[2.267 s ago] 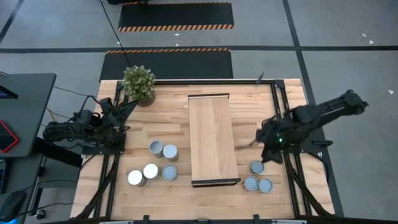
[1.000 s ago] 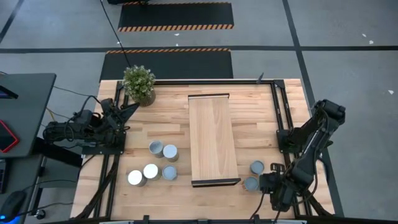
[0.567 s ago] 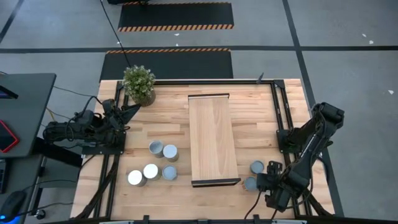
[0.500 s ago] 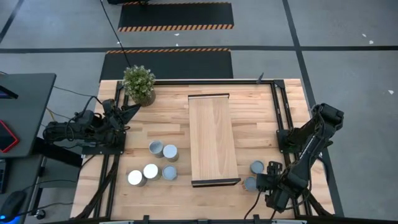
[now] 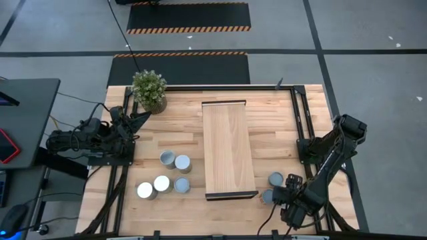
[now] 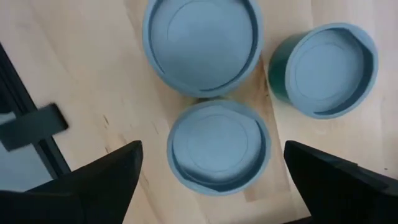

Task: Pick and place cans onto a shelf
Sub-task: Put the canned peas on the shelf

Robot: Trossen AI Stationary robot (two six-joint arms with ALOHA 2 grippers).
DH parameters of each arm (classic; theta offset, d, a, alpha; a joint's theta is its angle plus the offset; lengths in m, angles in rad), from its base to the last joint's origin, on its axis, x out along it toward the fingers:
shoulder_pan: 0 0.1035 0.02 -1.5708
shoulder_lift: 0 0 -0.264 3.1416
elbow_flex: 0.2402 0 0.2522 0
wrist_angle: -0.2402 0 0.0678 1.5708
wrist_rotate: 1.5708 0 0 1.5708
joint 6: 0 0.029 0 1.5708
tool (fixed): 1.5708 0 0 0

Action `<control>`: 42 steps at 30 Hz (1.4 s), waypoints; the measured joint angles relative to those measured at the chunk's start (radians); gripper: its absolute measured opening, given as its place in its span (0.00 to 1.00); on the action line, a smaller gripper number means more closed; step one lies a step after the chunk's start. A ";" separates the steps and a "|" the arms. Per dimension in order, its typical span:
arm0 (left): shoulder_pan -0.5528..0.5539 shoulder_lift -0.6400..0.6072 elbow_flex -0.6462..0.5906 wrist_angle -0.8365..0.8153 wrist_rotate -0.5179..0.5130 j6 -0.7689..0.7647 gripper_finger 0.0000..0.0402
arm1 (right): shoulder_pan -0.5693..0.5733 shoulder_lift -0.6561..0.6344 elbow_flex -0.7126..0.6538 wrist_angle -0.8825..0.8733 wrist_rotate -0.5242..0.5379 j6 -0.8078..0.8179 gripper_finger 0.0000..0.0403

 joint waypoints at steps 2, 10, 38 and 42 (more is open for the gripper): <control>0.000 0.000 0.000 0.000 0.000 0.000 0.58 | 0.000 0.000 -0.014 0.033 0.002 0.026 0.99; 0.000 0.000 0.000 0.000 0.018 -0.005 0.58 | 0.001 0.000 -0.032 0.051 0.048 0.121 0.99; 0.000 0.000 0.000 -0.001 0.018 -0.008 0.58 | 0.003 0.000 -0.208 0.283 -0.008 0.357 0.88; 0.000 0.000 0.000 -0.001 0.018 -0.008 0.58 | 0.002 -0.002 -0.225 0.295 -0.024 0.379 0.79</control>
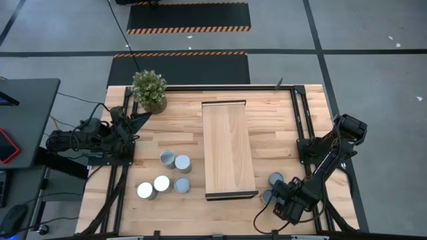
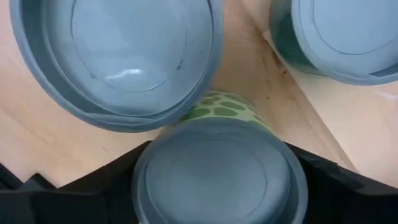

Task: Pick and place cans onto a shelf
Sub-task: Put the canned peas on the shelf

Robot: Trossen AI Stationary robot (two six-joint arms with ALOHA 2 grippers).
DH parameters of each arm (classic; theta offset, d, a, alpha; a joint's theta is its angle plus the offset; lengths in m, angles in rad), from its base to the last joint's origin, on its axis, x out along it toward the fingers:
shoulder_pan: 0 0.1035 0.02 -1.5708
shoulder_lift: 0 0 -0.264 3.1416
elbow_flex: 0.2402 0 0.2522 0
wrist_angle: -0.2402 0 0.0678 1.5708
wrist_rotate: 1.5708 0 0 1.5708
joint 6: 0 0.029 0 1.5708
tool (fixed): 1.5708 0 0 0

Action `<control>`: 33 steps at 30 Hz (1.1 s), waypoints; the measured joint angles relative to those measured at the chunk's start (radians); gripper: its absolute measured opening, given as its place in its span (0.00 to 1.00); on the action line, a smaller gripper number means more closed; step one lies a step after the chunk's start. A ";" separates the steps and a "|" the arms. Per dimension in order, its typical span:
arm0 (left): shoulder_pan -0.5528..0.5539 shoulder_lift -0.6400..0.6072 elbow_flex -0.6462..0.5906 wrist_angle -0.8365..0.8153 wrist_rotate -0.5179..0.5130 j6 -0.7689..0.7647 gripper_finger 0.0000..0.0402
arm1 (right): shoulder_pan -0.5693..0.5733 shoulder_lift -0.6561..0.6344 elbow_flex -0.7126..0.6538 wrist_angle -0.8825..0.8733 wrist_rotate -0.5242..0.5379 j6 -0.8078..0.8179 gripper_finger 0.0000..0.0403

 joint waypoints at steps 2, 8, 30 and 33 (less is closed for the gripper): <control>0.000 0.000 0.000 0.000 0.000 0.000 0.58 | 0.000 -0.004 -0.001 0.001 -0.010 -0.001 0.75; 0.000 0.000 0.000 0.000 0.000 -0.001 0.58 | -0.017 -0.090 -0.003 -0.074 -0.040 -0.037 0.73; 0.000 0.051 0.000 -0.143 0.121 -0.098 0.58 | -0.845 -0.474 0.186 -0.537 0.031 -1.115 0.73; 0.001 0.079 0.000 -0.150 0.121 -0.097 0.58 | -1.001 -0.434 0.240 -0.537 0.029 -1.370 0.73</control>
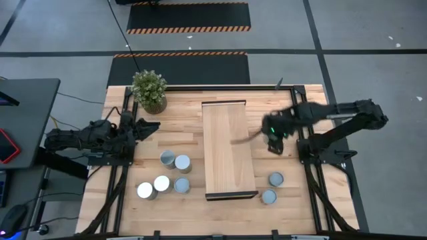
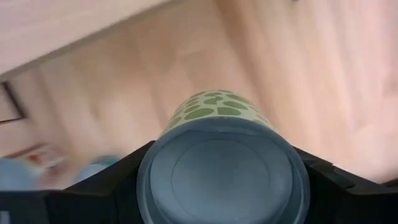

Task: Pick and place cans onto a shelf
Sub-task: Put the canned peas on the shelf

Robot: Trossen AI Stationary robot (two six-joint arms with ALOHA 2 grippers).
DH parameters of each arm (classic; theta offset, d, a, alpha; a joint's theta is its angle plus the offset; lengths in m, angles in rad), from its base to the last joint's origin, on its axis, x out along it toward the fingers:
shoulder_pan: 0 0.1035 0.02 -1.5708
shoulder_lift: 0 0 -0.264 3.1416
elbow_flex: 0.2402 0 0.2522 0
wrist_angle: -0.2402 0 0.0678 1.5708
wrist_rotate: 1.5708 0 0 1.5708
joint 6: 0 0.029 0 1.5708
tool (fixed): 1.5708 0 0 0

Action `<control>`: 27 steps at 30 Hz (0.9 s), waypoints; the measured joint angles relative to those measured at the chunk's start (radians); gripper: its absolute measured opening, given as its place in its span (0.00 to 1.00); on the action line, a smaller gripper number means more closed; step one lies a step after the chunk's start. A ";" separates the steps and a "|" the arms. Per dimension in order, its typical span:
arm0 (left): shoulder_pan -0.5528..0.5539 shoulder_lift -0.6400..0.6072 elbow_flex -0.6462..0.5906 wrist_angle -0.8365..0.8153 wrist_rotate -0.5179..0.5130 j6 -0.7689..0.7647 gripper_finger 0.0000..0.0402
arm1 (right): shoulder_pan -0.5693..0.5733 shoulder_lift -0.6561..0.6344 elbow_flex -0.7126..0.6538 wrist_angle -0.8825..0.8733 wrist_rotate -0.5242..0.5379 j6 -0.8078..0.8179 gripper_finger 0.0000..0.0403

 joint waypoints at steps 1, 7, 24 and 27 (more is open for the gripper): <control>0.000 0.009 0.000 -0.002 -0.005 0.000 0.58 | -0.049 0.016 0.019 0.000 -0.006 -0.081 0.73; 0.000 0.045 0.000 -0.015 -0.078 -0.030 0.58 | -0.243 0.155 0.185 0.004 -0.085 -0.493 0.73; 0.000 0.045 0.000 0.044 -0.126 -0.026 0.58 | -0.295 0.548 0.627 -0.060 -0.131 -0.737 0.74; 0.000 0.045 0.000 0.044 -0.124 -0.022 0.58 | -0.282 0.572 0.627 -0.067 -0.126 -0.741 0.75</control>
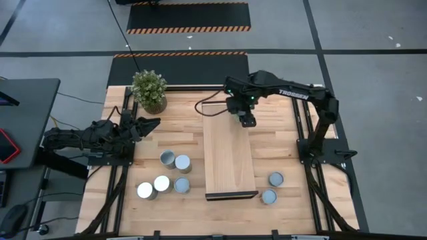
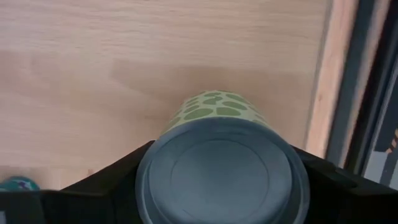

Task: Pick and place cans onto a shelf
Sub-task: Put the canned peas on the shelf

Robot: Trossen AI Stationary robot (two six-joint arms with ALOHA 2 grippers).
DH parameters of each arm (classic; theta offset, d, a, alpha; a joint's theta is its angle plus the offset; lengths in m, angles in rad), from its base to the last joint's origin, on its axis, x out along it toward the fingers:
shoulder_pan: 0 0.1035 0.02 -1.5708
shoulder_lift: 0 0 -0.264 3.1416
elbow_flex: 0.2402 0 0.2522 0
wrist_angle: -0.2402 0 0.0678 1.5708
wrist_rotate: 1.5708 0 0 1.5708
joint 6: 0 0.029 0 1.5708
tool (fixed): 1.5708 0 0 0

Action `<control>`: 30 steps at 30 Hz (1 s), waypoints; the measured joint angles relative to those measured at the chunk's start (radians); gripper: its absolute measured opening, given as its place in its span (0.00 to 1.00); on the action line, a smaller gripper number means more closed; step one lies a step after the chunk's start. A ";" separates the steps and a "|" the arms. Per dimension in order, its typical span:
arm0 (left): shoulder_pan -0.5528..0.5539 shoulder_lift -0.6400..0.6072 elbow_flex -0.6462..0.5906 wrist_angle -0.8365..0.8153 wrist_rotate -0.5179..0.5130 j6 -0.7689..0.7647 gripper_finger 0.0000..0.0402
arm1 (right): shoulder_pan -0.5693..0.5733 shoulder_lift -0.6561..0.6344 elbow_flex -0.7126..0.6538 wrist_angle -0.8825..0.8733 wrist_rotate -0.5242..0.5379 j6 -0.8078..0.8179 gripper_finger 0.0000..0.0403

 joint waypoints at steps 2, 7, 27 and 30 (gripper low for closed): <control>0.000 0.000 0.000 0.000 0.000 0.006 0.58 | 0.008 0.016 0.000 0.009 0.019 0.000 0.77; 0.000 0.000 0.000 0.000 0.008 0.008 0.58 | 0.012 0.046 0.000 0.014 0.050 0.000 0.87; -0.007 0.051 0.044 -0.048 0.139 0.084 0.57 | 0.050 -0.003 0.036 -0.033 0.255 0.043 0.99; -0.017 0.138 0.145 -0.175 0.159 0.154 0.56 | 0.060 -0.004 0.096 -0.089 0.269 0.108 0.99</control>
